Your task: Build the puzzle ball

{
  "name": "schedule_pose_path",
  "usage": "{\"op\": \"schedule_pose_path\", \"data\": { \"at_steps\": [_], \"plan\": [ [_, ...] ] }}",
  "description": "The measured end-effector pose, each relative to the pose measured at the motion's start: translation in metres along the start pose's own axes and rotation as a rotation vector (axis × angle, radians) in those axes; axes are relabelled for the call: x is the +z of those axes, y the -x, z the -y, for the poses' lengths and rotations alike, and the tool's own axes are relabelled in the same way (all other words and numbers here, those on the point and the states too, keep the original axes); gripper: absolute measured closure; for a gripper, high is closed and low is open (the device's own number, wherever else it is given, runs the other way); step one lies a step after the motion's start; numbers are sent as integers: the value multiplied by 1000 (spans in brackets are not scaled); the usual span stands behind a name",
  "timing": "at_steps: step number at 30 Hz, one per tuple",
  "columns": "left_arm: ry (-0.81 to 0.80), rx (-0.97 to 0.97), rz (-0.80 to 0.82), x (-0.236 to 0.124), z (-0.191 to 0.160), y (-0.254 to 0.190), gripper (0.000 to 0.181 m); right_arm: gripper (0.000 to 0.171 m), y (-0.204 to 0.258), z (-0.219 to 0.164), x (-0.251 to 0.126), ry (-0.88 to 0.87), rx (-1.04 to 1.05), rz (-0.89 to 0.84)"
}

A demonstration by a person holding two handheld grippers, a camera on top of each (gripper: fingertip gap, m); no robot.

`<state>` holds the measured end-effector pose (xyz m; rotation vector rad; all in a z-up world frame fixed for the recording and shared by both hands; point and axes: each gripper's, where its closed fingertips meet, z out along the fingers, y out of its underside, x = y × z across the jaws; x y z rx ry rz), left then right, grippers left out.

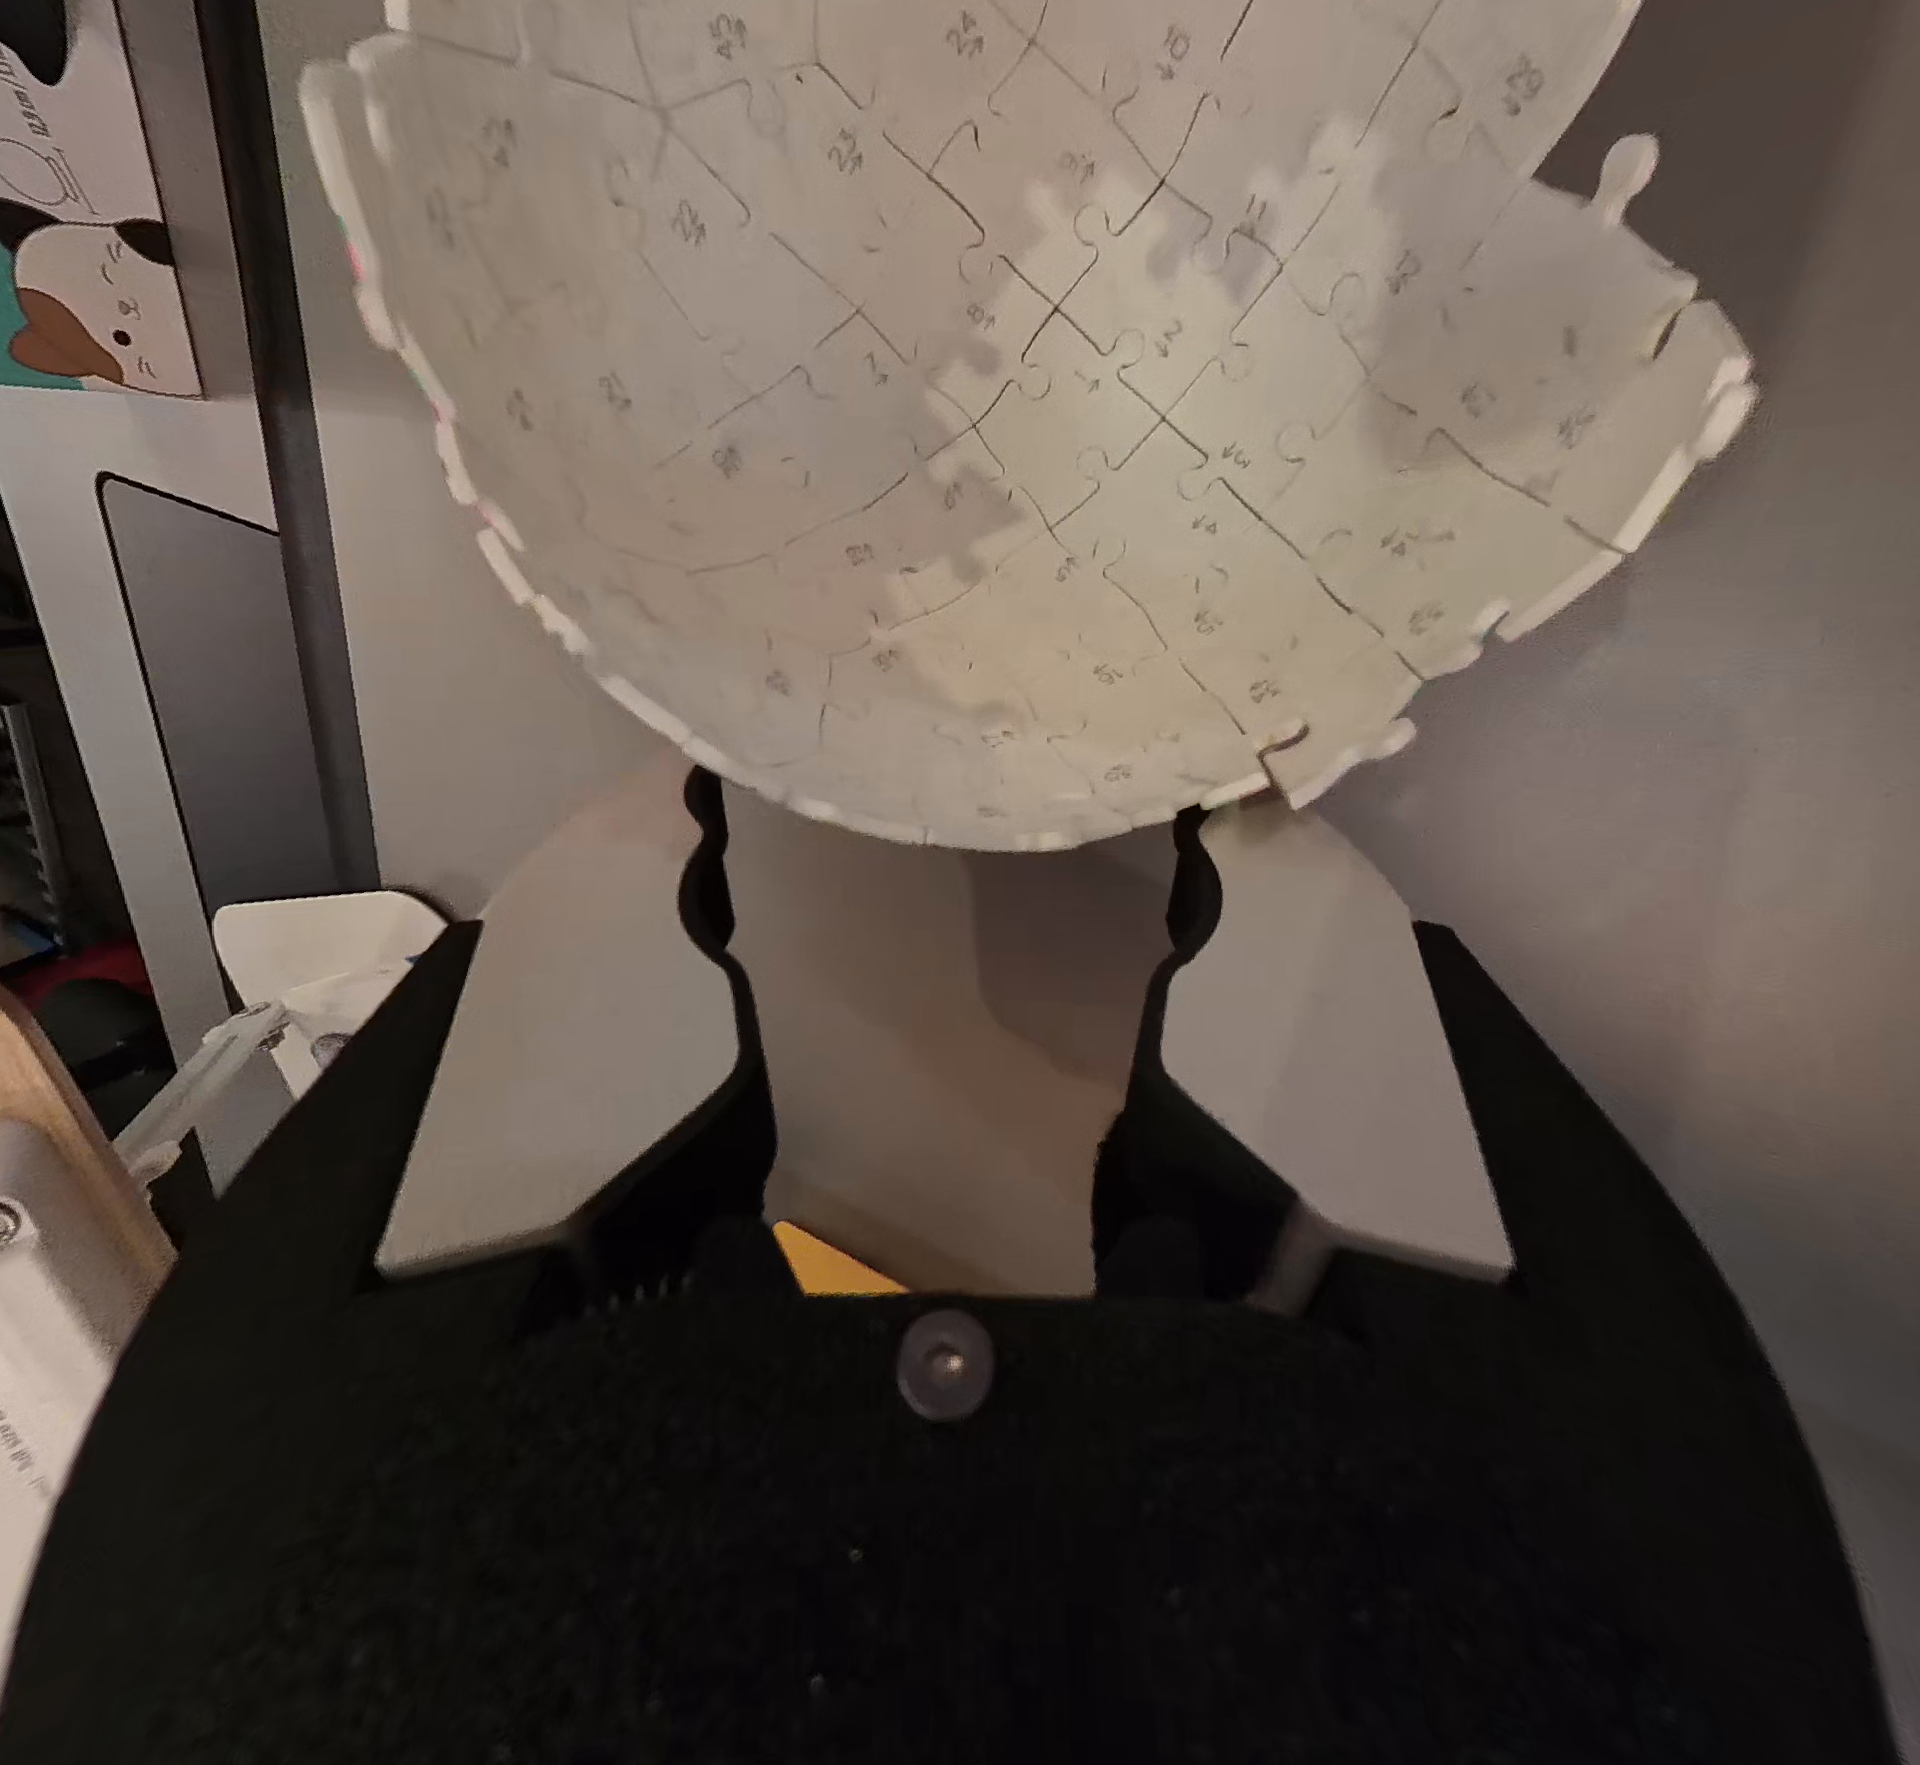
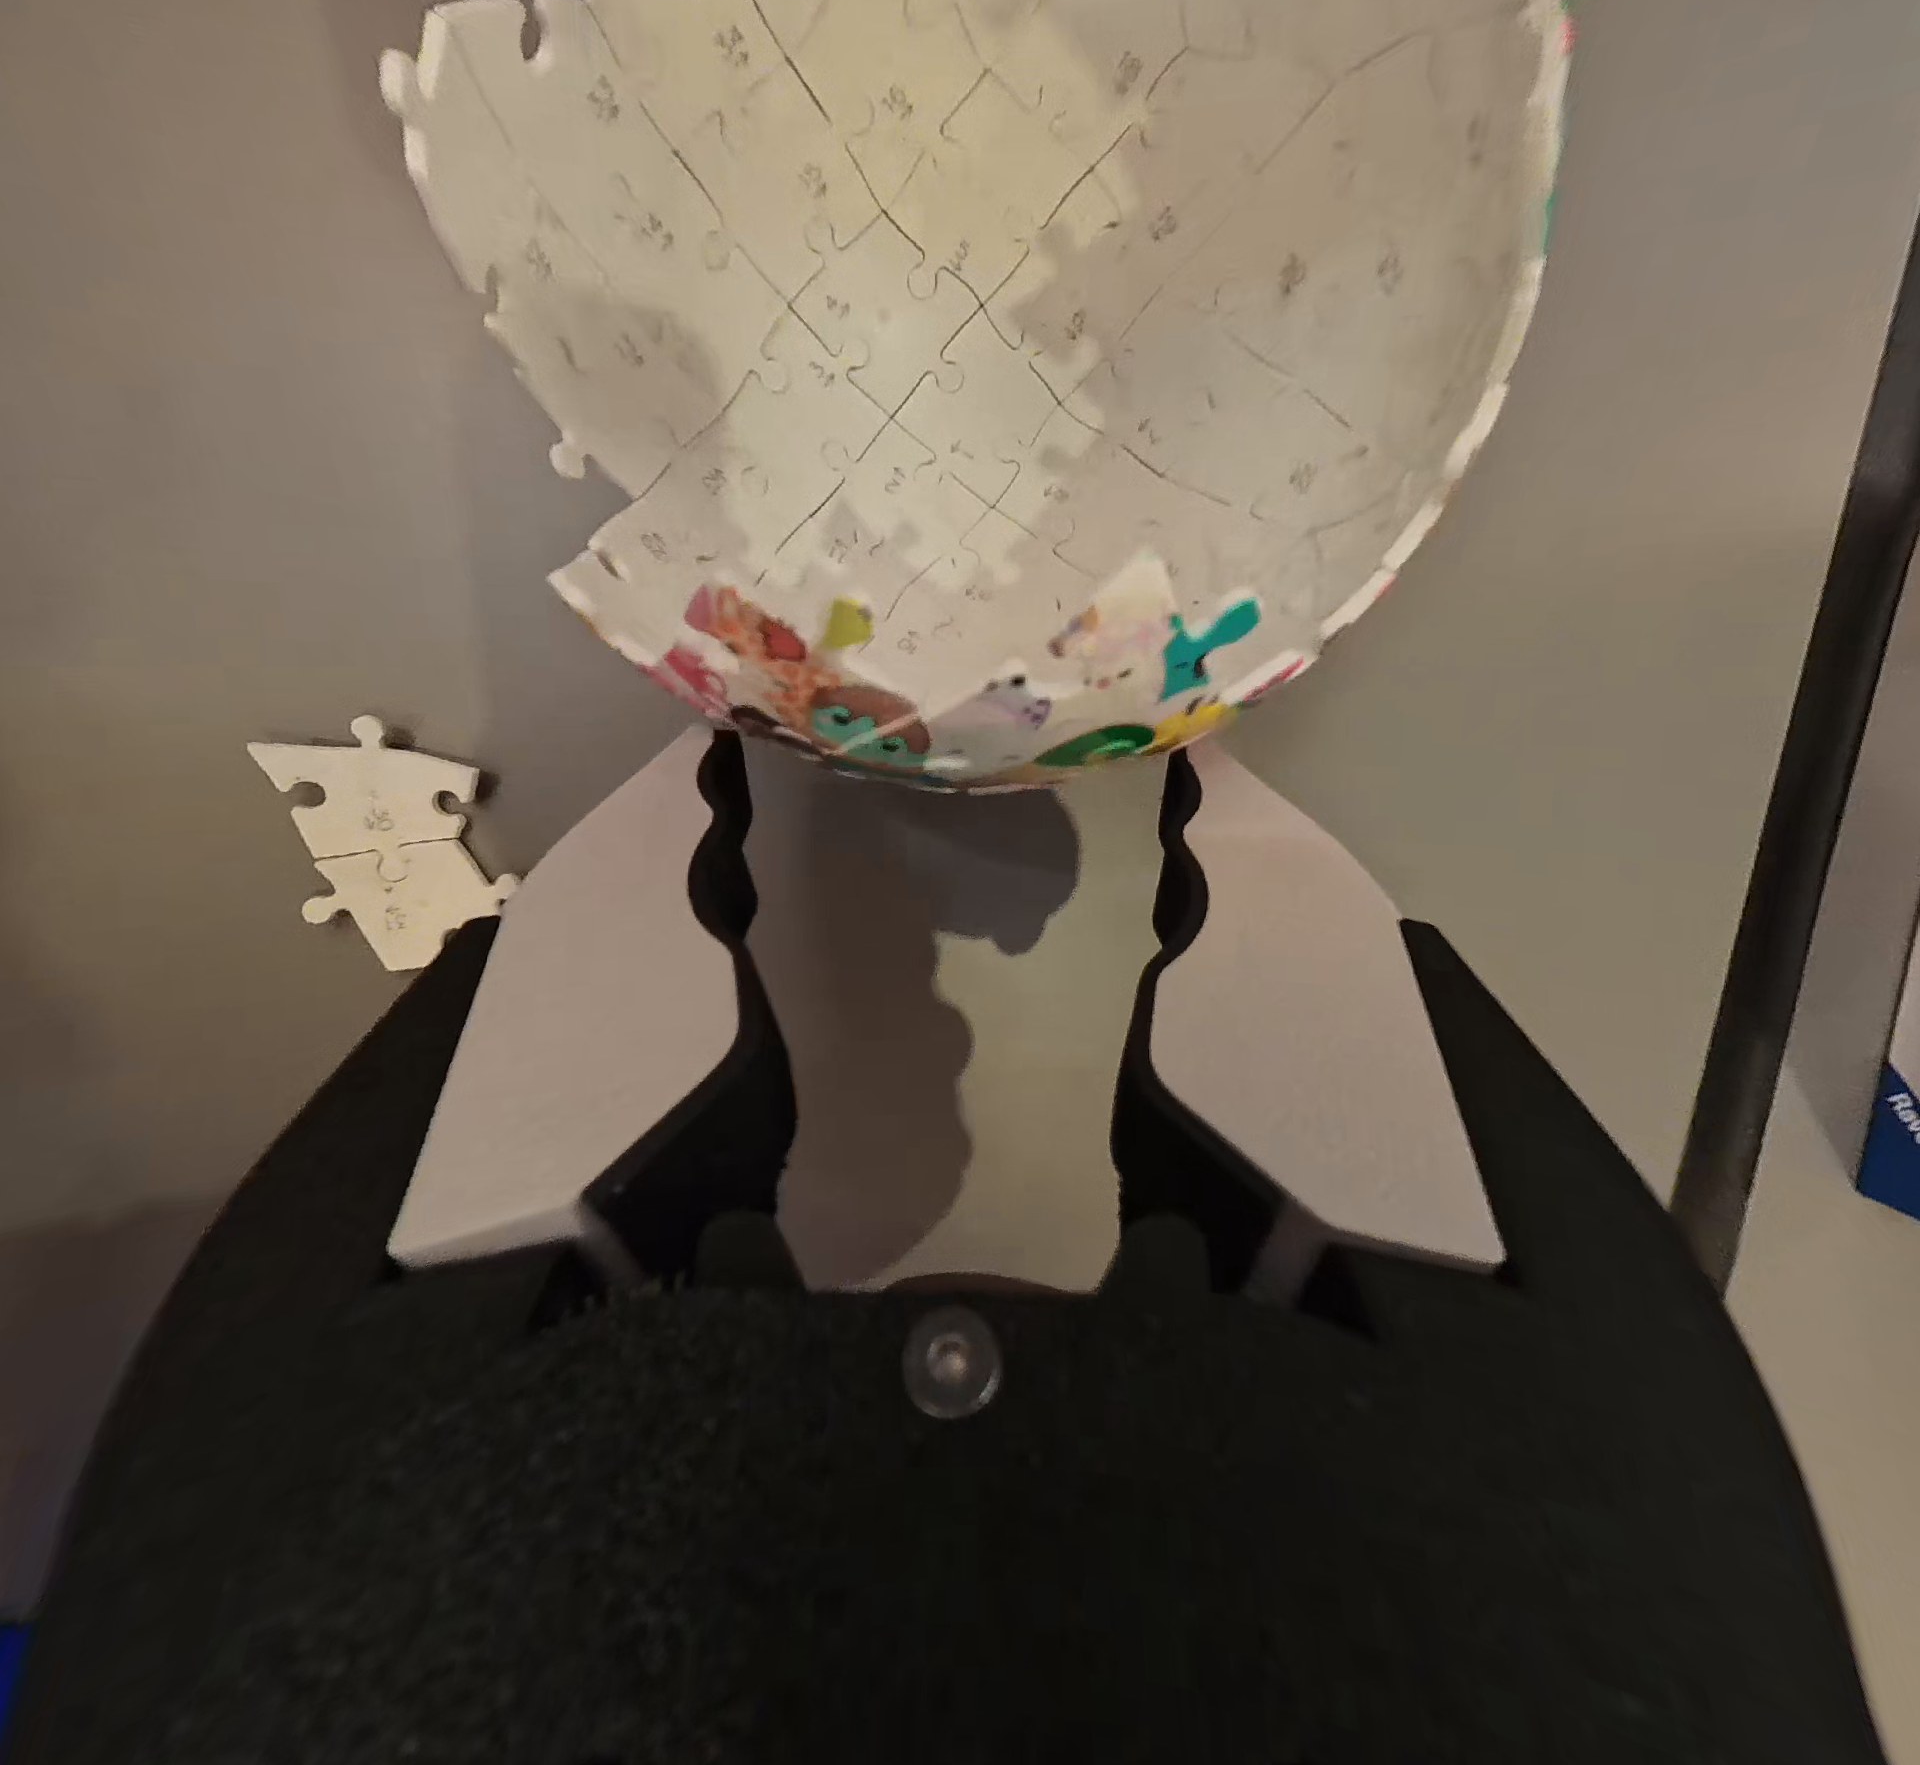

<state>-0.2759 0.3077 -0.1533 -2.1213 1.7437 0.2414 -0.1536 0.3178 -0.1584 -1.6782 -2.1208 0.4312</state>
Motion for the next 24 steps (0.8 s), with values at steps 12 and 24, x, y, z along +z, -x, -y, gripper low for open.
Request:
{"op": "schedule_pose_path", "data": {
  "at_steps": [12, 24],
  "plan": [
    [-191, -592, -44, -39, -44, -46, 104, 108, 51, 22, -73, -210, 410, -144],
    [-842, -998, 2, -73, -12, -69, 181, 171, 86, 54, -17, -499, 661, -616]
  ]
}}
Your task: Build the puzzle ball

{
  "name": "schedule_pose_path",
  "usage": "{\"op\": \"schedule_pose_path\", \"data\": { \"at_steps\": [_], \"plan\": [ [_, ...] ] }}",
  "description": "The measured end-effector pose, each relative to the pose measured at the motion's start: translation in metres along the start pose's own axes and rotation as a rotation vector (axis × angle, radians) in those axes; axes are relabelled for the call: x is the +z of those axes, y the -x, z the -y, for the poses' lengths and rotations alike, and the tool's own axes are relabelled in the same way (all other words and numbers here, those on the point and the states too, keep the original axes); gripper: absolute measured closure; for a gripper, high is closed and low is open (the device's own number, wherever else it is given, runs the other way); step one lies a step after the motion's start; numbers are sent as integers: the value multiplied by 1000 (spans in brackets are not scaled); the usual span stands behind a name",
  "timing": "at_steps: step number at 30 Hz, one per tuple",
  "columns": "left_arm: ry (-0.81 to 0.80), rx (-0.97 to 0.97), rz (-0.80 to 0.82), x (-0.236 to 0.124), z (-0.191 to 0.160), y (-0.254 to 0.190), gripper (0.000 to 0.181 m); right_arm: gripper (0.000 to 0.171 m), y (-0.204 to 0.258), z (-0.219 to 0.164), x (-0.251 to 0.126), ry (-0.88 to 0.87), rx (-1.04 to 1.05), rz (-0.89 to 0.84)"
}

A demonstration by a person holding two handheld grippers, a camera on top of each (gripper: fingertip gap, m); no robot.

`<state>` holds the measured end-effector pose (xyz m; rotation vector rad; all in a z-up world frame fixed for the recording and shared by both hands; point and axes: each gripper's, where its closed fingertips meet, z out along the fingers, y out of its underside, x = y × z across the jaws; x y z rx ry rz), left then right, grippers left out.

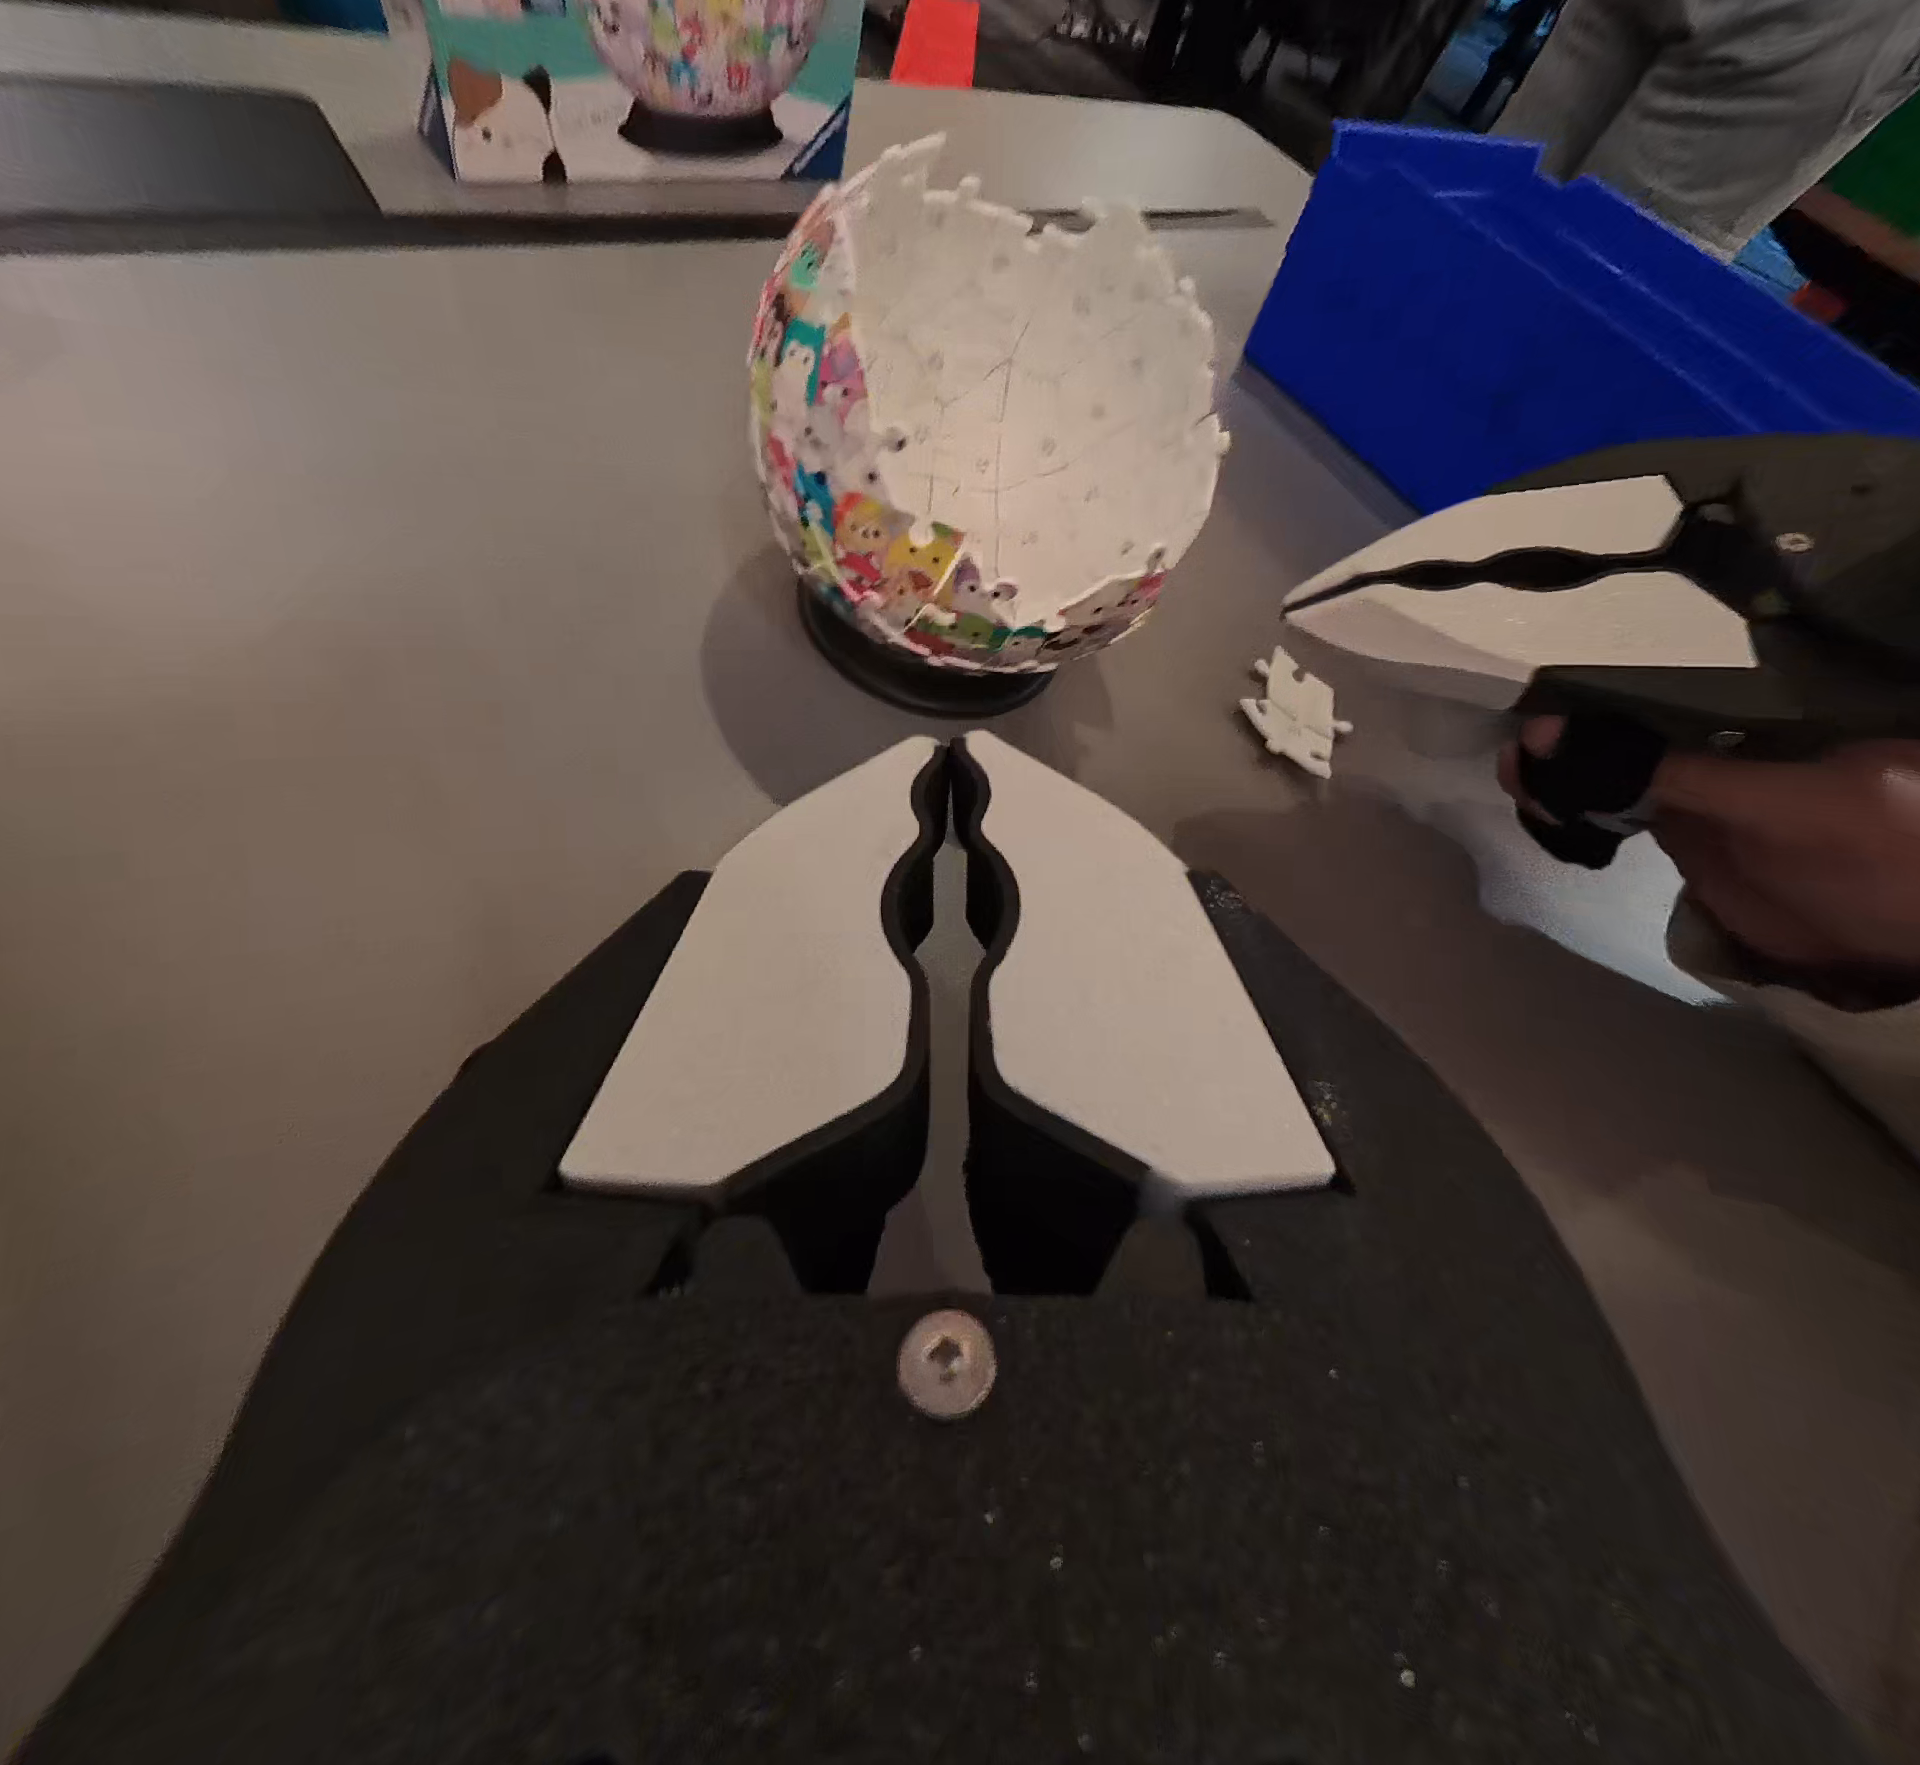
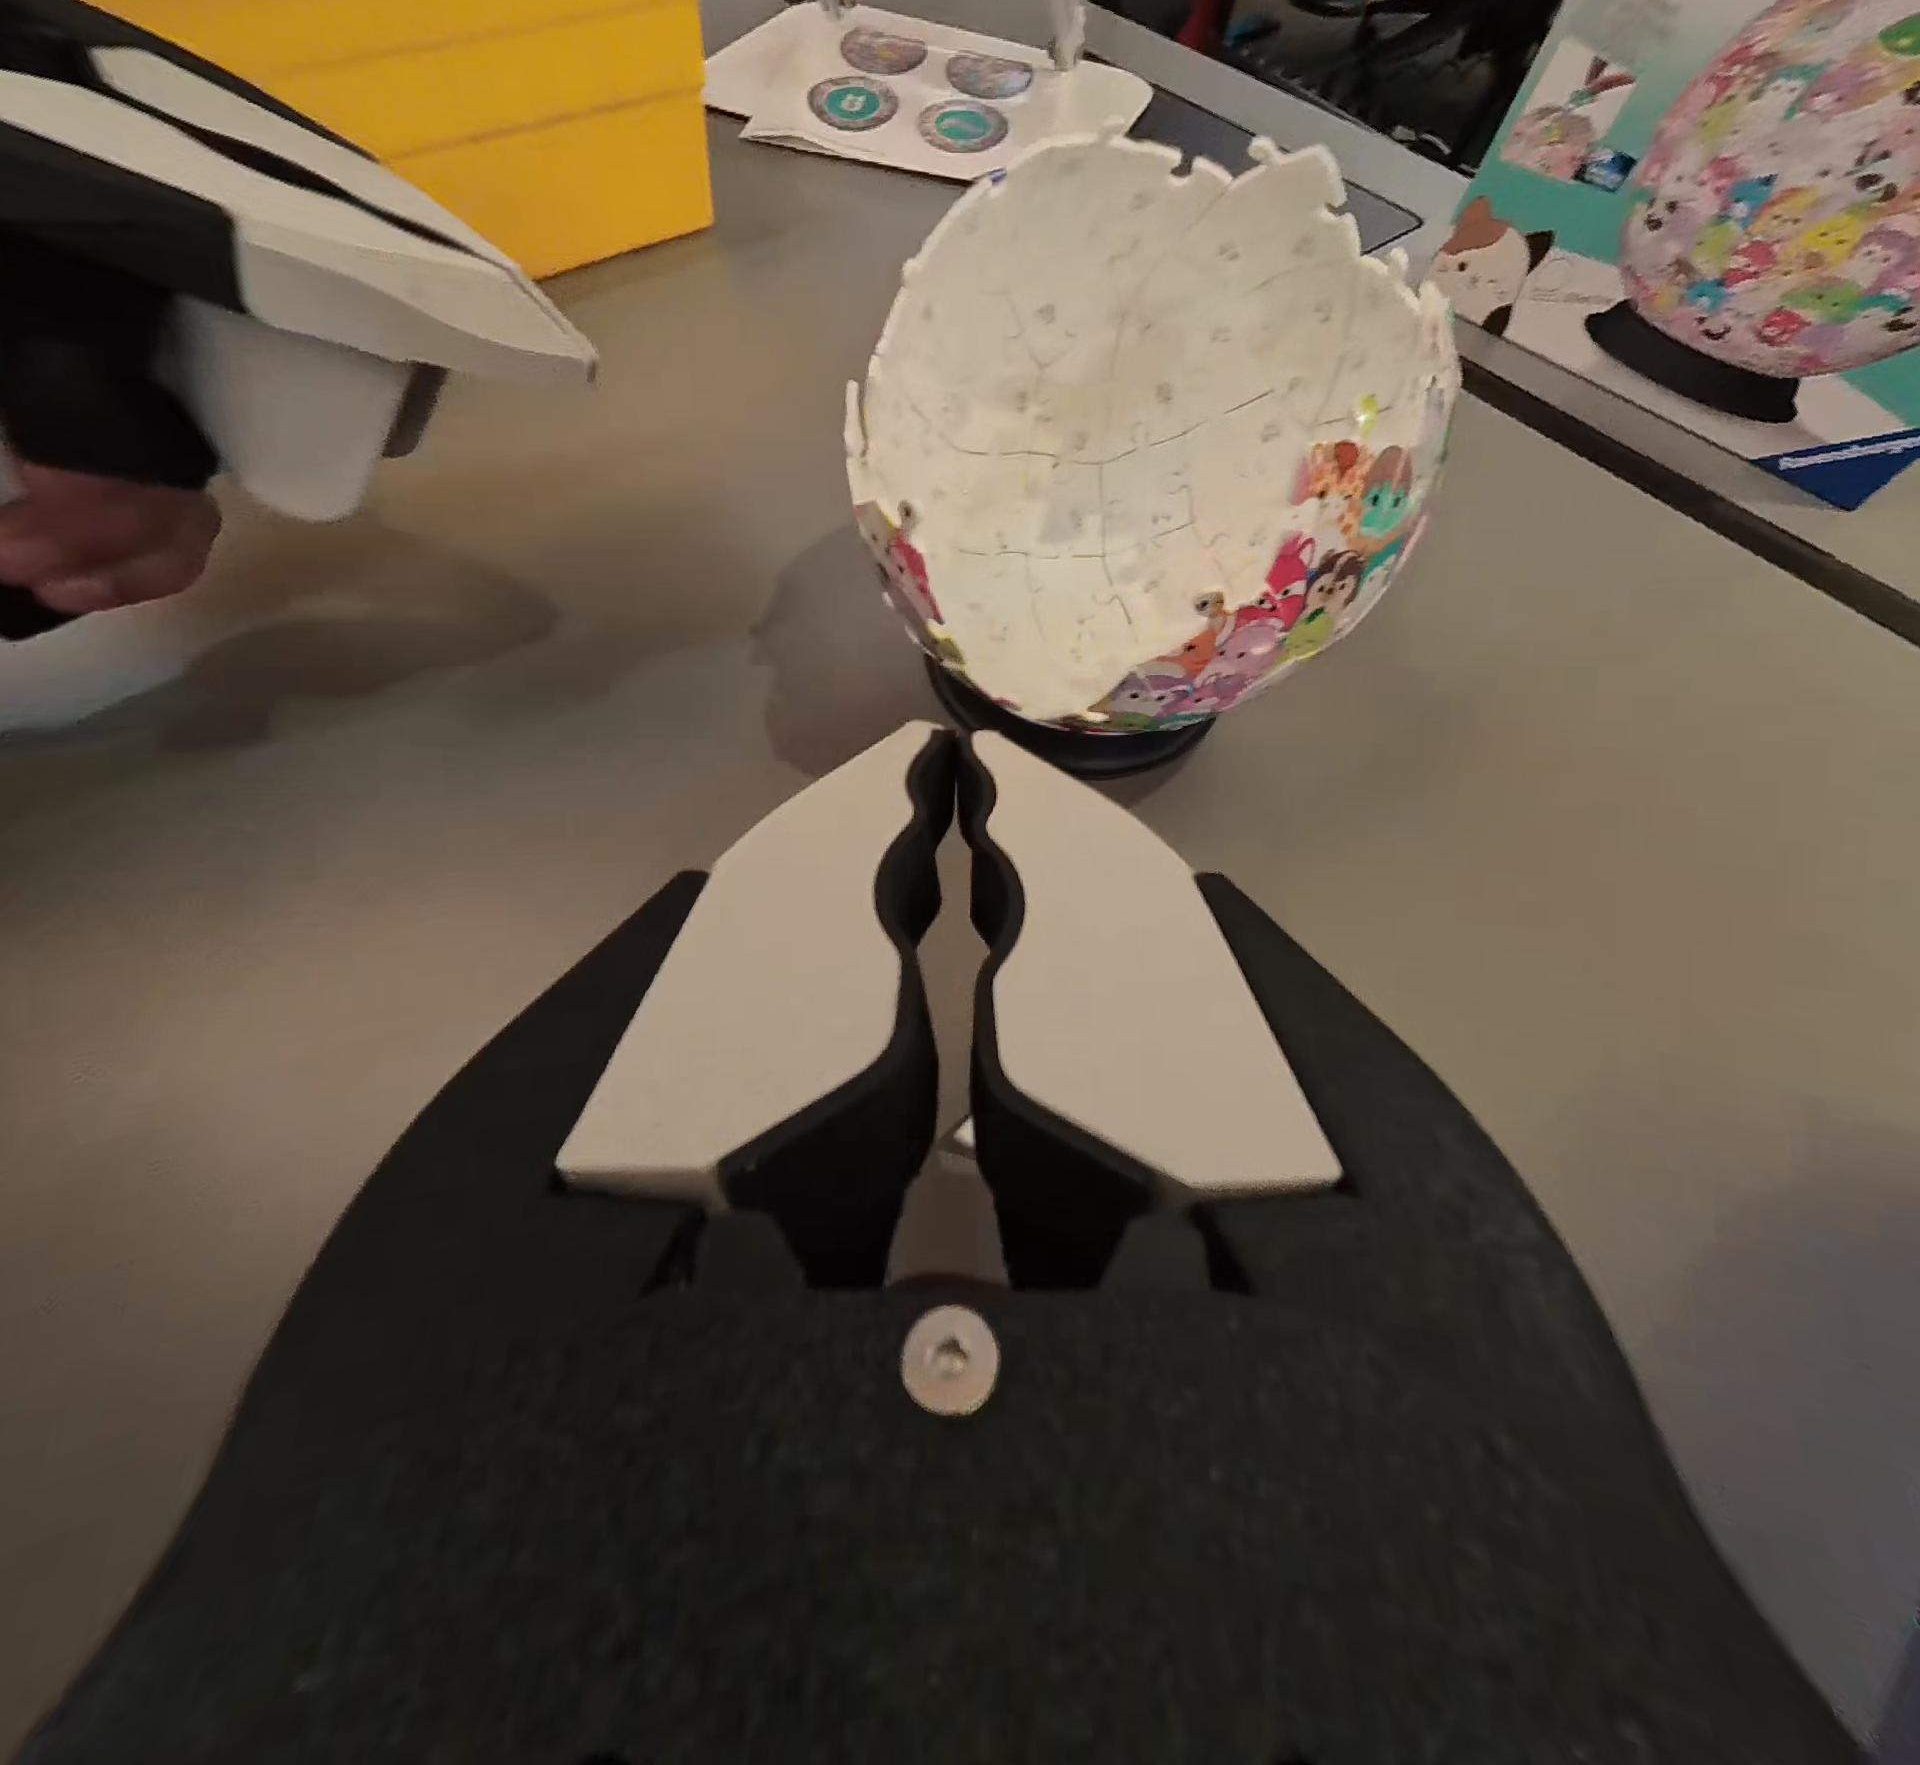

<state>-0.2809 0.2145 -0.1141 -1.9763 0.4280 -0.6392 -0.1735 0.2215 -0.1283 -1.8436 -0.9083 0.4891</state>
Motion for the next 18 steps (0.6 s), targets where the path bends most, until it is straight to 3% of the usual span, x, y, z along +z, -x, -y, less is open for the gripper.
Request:
{"op": "schedule_pose_path", "data": {
  "at_steps": [4, 18],
  "plan": [
    [-68, 46, 30, 3, -1, -4, 181, 171, -3, 2, 6, -10, -33, -32],
    [-96, 41, -96, 8, 6, -26, 181, 171, -10, -3, 31, 80, -87, -69]
  ]
}}
